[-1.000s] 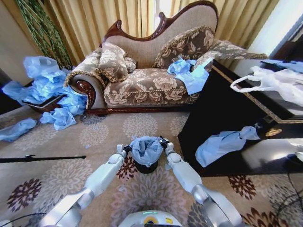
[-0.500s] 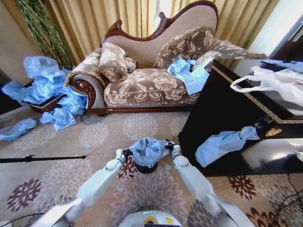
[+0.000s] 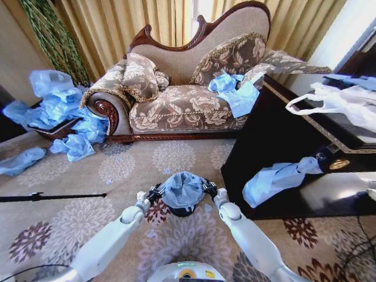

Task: Place a garbage bag over the trash bin.

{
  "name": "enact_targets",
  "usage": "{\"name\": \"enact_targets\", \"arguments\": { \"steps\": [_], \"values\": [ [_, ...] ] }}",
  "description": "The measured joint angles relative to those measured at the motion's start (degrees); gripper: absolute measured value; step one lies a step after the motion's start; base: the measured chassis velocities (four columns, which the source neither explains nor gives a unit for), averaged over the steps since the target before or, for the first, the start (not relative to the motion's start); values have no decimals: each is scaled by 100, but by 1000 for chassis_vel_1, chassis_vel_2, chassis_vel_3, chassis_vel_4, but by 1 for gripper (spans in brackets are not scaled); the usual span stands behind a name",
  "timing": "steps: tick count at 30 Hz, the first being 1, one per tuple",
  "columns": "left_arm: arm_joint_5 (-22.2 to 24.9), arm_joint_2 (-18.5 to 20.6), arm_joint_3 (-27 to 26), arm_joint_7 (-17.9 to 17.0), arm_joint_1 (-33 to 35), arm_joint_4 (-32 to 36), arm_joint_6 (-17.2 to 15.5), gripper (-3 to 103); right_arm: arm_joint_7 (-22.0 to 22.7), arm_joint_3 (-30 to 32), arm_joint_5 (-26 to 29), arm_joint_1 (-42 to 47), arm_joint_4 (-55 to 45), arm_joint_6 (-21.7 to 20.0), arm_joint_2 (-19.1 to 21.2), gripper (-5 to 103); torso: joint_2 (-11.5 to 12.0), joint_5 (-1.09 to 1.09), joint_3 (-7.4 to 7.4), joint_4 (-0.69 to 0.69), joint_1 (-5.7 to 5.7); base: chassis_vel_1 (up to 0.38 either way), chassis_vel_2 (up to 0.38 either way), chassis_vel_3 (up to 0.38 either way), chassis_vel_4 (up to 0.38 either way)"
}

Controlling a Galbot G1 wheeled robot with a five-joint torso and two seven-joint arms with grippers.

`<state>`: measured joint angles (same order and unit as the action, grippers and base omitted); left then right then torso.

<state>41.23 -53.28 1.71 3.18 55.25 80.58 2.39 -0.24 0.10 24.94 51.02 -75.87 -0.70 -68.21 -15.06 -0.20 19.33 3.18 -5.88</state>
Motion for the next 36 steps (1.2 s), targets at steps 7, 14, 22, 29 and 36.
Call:
{"name": "enact_targets", "arguments": {
  "steps": [7, 14, 22, 29, 36],
  "values": [
    [81, 138, -143, 116, 226, 171, 85, 98, 91, 169, 38, 406, -655, -57, 252, 82, 0, 0, 0, -1, 0, 0, 0, 0, 0],
    [23, 55, -132, 613, 270, -344, 531, 100, 178, 354, 210, 708, -1297, -70, 414, 99, 0, -2, 1, 0, 0, 0, 0, 0, 0],
    [735, -121, -171, 1559, 158, -985, 852, 100, 320, 542, 443, 901, -1819, -175, 577, 100, 1, 1, 1, -1, 0, 0, 0, 0, 0],
    [1364, 226, -587, 2504, 403, -746, 695, 97, 381, 691, 556, 1084, -2102, -283, 685, 100, 1, 1, 0, -2, 0, 0, 0, 0, 0],
    [1312, 487, -968, 2230, 663, -557, 776, 99, 512, 922, 607, 1320, -2358, -77, 637, 100, 1, -1, 1, -1, -1, 0, 0, 0, 0]
  ]
}}
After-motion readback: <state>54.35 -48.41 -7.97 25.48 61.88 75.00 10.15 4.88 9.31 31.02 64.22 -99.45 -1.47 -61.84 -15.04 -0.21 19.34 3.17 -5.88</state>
